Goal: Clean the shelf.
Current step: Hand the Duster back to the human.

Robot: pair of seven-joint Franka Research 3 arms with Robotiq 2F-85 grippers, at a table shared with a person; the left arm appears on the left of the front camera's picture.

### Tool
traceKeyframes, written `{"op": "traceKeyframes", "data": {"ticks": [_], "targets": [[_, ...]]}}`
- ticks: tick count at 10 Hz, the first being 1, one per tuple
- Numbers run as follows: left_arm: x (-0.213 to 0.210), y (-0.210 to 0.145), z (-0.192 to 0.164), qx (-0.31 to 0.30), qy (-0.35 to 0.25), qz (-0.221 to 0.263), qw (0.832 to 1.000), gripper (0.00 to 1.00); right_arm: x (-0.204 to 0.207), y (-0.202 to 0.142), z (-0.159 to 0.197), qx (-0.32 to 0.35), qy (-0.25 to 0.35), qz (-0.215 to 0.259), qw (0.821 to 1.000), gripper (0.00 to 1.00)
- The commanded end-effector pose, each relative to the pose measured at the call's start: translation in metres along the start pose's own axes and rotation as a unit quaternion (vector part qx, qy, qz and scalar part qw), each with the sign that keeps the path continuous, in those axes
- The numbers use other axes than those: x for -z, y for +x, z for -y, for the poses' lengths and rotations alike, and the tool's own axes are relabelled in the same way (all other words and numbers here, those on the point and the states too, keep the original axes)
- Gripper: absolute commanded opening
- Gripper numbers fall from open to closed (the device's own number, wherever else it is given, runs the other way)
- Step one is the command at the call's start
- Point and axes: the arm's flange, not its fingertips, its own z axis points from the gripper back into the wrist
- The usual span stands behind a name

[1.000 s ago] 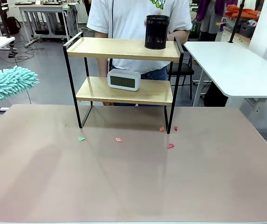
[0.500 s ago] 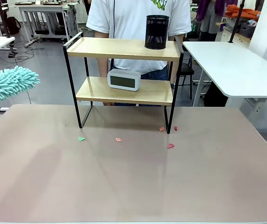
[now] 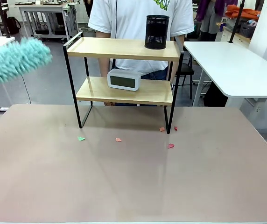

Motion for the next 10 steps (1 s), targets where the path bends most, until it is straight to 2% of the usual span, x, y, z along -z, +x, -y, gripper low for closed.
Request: {"op": "traceKeyframes", "data": {"ticks": [1, 2, 3, 4, 5, 6, 7, 8, 9, 10], "targets": [[-0.008, -0.033, 0.038, 0.121, -0.014, 0.003, 0.993, 0.13, 0.038, 0.014, -0.018, -0.062, 0.064, -0.077, 0.993, 1.0], [0.003, -0.034, 0.053, 0.165, -0.005, -0.076, 0.983, 0.13, 0.062, 0.015, -0.034, -0.087, 0.101, -0.124, 0.983, 1.0], [0.012, -0.024, 0.06, 0.229, -0.007, -0.207, 0.951, 0.13, 0.088, 0.011, -0.061, -0.118, 0.109, -0.15, 0.976, 1.0], [0.024, -0.004, 0.065, 0.227, -0.012, -0.287, 0.931, 0.13, 0.112, 0.002, -0.088, -0.148, 0.113, -0.153, 0.97, 1.0], [0.045, 0.022, 0.071, 0.255, -0.027, -0.388, 0.885, 0.13, 0.136, -0.015, -0.111, -0.187, 0.108, -0.162, 0.963, 1.0], [0.072, 0.052, 0.076, 0.262, -0.043, -0.454, 0.851, 0.13, 0.158, -0.036, -0.121, -0.215, 0.092, -0.167, 0.958, 1.0], [0.1, 0.084, 0.077, 0.206, -0.054, -0.482, 0.85, 0.13, 0.118, 0.004, -0.088, -0.141, 0.104, -0.175, 0.969, 1.0], [0.095, 0.034, 0.047, 0.213, -0.026, -0.32, 0.923, 0.13, 0.118, 0.004, -0.088, -0.141, 0.104, -0.175, 0.969, 1.0], [0.095, 0.034, 0.047, 0.213, -0.026, -0.32, 0.923, 0.13, 0.118, 0.004, -0.088, -0.141, 0.104, -0.175, 0.969, 1.0], [0.14, 0.072, 0.042, 0.214, -0.044, -0.409, 0.886, 0.13, 0.136, -0.017, -0.106, -0.169, 0.096, -0.184, 0.963, 1.0]]}}
